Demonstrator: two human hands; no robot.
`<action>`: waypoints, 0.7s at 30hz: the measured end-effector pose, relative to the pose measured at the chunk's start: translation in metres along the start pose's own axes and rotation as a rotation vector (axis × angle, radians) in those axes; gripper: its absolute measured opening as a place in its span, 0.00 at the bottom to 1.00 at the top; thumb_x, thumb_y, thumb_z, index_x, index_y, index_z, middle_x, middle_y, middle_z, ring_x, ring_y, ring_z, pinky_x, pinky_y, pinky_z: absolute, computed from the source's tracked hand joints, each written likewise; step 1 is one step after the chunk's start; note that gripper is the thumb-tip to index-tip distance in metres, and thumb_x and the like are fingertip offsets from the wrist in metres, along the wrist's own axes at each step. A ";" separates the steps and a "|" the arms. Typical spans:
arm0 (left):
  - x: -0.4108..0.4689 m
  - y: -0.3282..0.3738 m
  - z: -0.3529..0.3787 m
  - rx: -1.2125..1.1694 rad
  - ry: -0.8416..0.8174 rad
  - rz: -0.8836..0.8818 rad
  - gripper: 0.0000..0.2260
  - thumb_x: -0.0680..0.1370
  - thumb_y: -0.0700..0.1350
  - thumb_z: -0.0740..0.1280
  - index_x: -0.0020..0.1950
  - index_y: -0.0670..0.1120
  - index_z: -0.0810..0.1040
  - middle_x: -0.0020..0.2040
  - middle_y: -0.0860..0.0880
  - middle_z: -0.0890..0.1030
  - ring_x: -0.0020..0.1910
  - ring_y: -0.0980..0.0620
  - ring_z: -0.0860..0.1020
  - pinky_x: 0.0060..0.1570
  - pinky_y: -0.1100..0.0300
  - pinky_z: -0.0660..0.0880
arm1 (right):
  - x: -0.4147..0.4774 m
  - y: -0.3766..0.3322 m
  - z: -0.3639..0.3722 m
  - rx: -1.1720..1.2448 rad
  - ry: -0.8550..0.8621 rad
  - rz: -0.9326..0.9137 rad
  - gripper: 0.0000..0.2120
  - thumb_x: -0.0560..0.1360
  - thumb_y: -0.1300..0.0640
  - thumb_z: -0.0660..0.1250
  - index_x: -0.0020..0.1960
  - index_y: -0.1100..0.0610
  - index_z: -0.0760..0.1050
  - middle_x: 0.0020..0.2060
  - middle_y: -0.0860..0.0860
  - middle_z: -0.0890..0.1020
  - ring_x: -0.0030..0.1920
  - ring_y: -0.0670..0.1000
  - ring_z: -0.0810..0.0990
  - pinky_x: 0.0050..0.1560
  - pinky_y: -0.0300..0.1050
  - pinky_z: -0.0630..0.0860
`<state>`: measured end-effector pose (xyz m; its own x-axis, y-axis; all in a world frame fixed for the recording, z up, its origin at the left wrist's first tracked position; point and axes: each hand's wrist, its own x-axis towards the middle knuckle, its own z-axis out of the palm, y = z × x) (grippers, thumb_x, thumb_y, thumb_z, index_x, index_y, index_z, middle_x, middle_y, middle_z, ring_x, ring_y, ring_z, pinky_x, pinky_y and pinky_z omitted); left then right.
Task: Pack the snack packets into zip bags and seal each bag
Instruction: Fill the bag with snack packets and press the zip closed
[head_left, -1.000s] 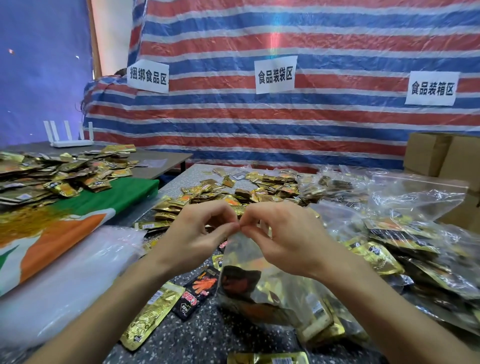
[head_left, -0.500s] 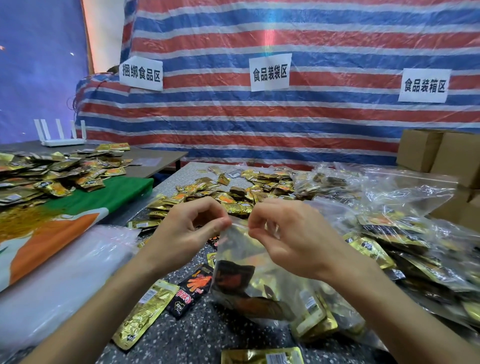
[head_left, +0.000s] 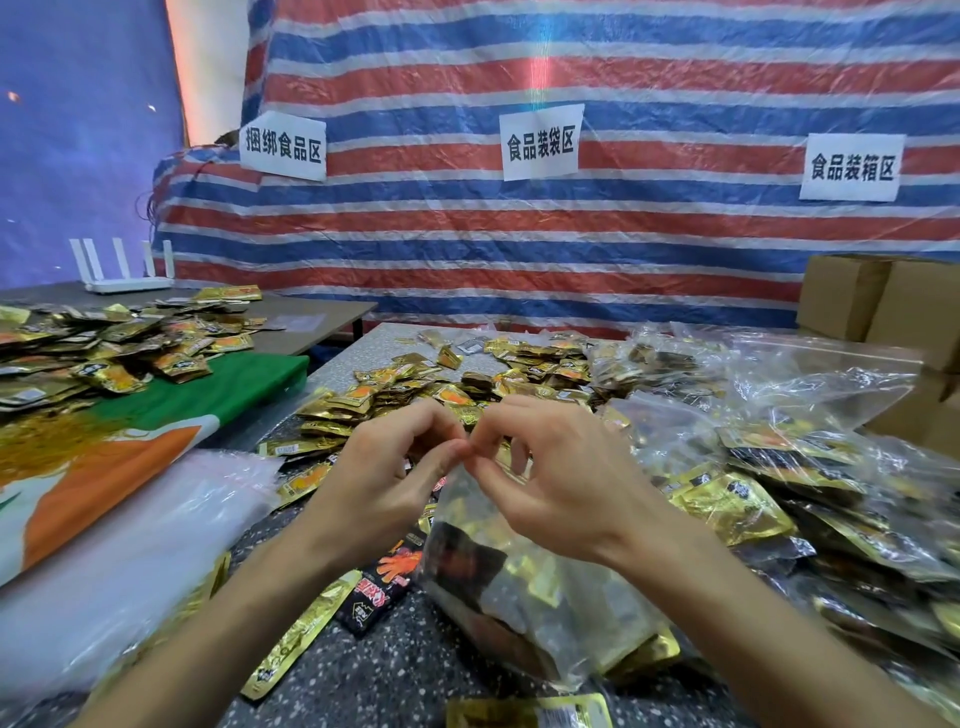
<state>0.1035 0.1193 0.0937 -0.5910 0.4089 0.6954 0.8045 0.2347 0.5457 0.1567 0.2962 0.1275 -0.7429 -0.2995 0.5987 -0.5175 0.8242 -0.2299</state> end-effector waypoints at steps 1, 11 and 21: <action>0.000 0.000 0.000 -0.002 -0.002 0.007 0.04 0.80 0.40 0.68 0.46 0.47 0.78 0.39 0.52 0.79 0.38 0.51 0.77 0.38 0.59 0.74 | 0.000 0.000 0.000 0.011 0.006 0.000 0.04 0.76 0.50 0.68 0.44 0.50 0.78 0.36 0.43 0.75 0.40 0.50 0.77 0.40 0.52 0.76; 0.005 0.000 0.008 -0.092 0.170 -0.082 0.10 0.80 0.35 0.67 0.42 0.47 0.76 0.36 0.58 0.76 0.36 0.58 0.73 0.36 0.58 0.71 | 0.004 0.016 -0.018 0.057 -0.022 0.067 0.07 0.74 0.48 0.71 0.39 0.48 0.82 0.29 0.40 0.77 0.33 0.46 0.75 0.37 0.54 0.76; 0.002 -0.016 0.002 -0.124 0.244 -0.130 0.08 0.79 0.36 0.67 0.42 0.45 0.77 0.38 0.46 0.78 0.39 0.44 0.76 0.37 0.54 0.73 | -0.016 0.042 -0.038 0.008 -0.068 0.144 0.05 0.74 0.48 0.72 0.41 0.45 0.85 0.29 0.41 0.80 0.35 0.44 0.77 0.35 0.48 0.76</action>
<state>0.0898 0.1180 0.0860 -0.6974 0.1552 0.6997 0.7167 0.1554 0.6799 0.1627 0.3537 0.1373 -0.8363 -0.2108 0.5061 -0.4072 0.8569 -0.3160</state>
